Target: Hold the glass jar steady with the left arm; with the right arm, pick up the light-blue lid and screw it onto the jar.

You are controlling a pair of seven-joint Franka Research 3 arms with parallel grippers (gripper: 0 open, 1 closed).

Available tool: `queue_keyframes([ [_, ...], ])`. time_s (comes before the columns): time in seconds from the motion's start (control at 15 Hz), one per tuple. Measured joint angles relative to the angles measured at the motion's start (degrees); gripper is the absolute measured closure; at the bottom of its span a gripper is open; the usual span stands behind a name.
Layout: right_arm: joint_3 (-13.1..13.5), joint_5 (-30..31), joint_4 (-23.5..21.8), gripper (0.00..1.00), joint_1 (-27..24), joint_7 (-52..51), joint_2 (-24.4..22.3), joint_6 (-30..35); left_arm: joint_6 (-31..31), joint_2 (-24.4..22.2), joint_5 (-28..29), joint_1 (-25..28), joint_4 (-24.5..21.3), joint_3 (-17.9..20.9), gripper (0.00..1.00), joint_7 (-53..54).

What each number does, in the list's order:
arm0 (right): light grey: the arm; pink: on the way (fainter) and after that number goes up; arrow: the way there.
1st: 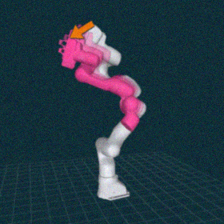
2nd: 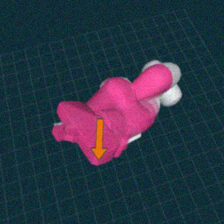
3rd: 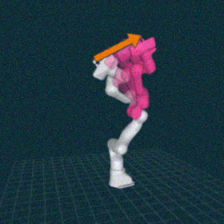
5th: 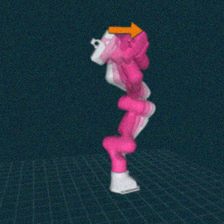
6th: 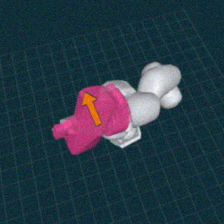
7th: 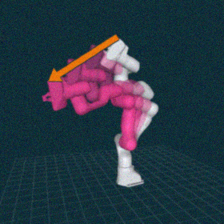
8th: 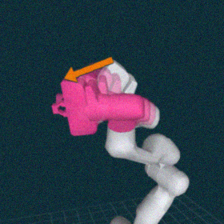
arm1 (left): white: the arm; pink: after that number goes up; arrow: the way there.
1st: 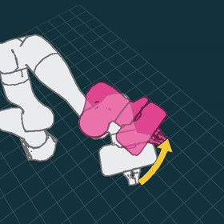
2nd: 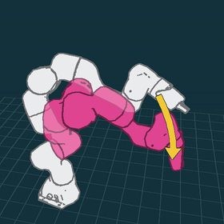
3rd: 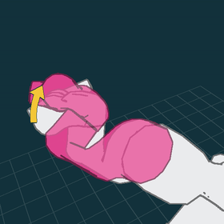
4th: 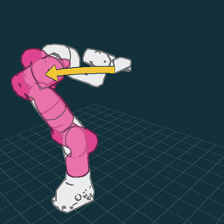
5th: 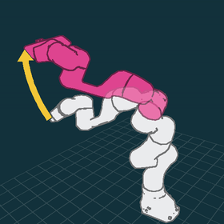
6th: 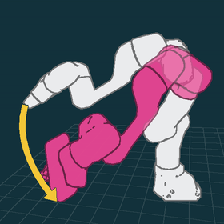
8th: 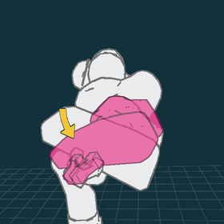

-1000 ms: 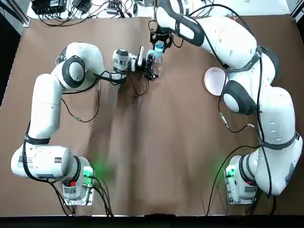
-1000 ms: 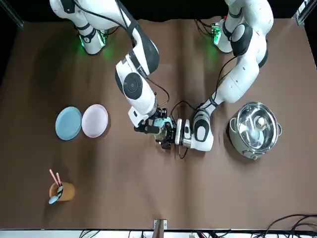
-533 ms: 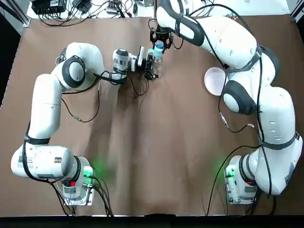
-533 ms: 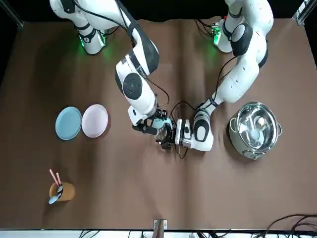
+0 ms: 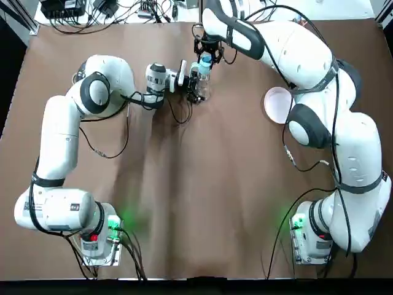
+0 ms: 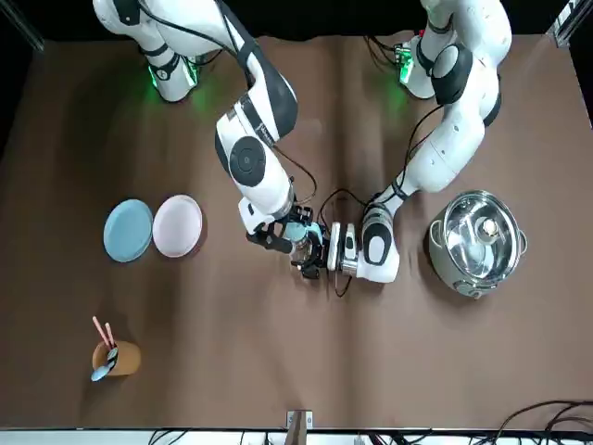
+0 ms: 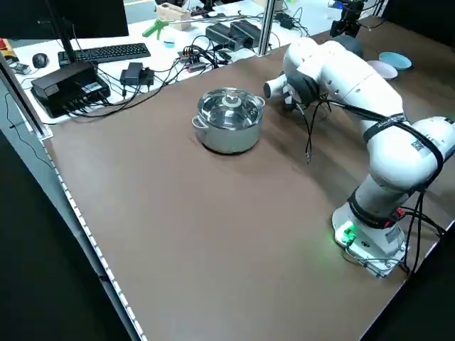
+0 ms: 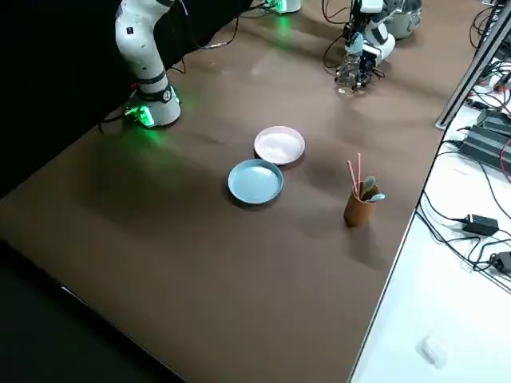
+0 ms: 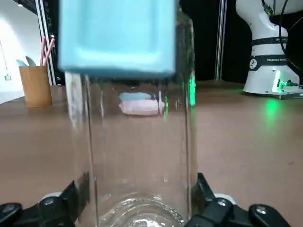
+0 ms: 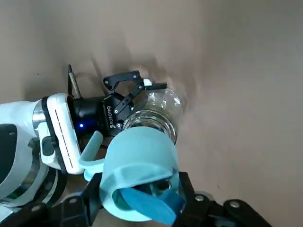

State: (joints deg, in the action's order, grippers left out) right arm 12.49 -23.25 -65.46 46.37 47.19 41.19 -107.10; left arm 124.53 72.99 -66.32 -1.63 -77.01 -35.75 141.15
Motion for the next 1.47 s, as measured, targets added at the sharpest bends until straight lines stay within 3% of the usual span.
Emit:
queue_keyframes([
  [1.47, 0.1, 4.7, 0.0, 0.32, -0.1, -36.0, 0.4, 0.2, 0.0, 0.0, 0.0, 0.0, 0.0, 0.0, 0.07, 0.0],
])
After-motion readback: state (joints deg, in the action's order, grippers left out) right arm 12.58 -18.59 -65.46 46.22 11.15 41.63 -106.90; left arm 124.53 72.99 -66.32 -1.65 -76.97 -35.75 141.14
